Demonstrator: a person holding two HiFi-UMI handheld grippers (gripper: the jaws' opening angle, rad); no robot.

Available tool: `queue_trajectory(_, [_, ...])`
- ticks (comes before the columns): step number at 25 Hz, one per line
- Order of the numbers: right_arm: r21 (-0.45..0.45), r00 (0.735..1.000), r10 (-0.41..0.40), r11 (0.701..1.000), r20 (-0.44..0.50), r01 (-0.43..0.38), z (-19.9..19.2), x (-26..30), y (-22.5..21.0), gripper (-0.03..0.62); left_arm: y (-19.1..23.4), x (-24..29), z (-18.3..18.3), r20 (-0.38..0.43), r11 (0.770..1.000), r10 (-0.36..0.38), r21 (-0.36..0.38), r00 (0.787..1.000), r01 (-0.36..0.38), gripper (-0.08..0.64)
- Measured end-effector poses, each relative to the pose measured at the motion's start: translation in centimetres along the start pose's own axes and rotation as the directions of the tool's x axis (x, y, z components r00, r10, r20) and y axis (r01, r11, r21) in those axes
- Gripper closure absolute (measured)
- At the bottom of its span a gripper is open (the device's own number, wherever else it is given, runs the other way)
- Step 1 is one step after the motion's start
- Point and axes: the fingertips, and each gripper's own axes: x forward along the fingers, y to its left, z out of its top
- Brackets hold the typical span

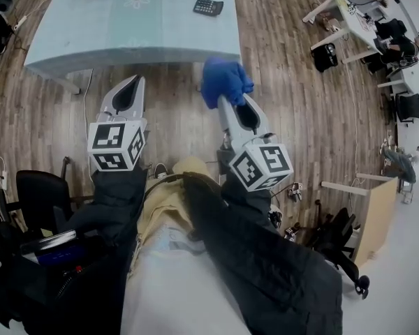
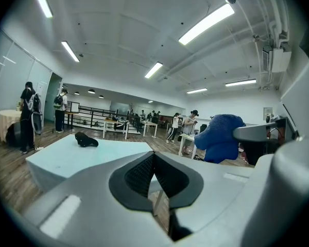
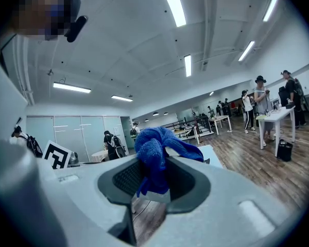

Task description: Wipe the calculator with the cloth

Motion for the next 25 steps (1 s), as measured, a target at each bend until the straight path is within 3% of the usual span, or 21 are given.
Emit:
queue_trajectory(7, [0.027,0.999,0.025,0.999,-0.046,-0.024,-1.0,3.4,-1.8,0.471,2.3,1.9,-1.9,-0.047,0.998,0.05,-0.043,0.998,-0.052,0.561])
queue_trajectory(13, [0.049,0.995,0.091,0.995,-0.042,-0.089,-0.3,10.3,-4.5,0.471,5.6,7.4,-0.6,-0.058,0.993,0.115,-0.017,0.992,-0.116,0.561])
queue_trajectory(25, [0.081,0.996,0.08,0.994,-0.031,-0.077,4.1,18.6,-15.5,0.471,4.3,21.4,2.6,-0.095,0.996,0.084,0.009,0.992,-0.083,0.561])
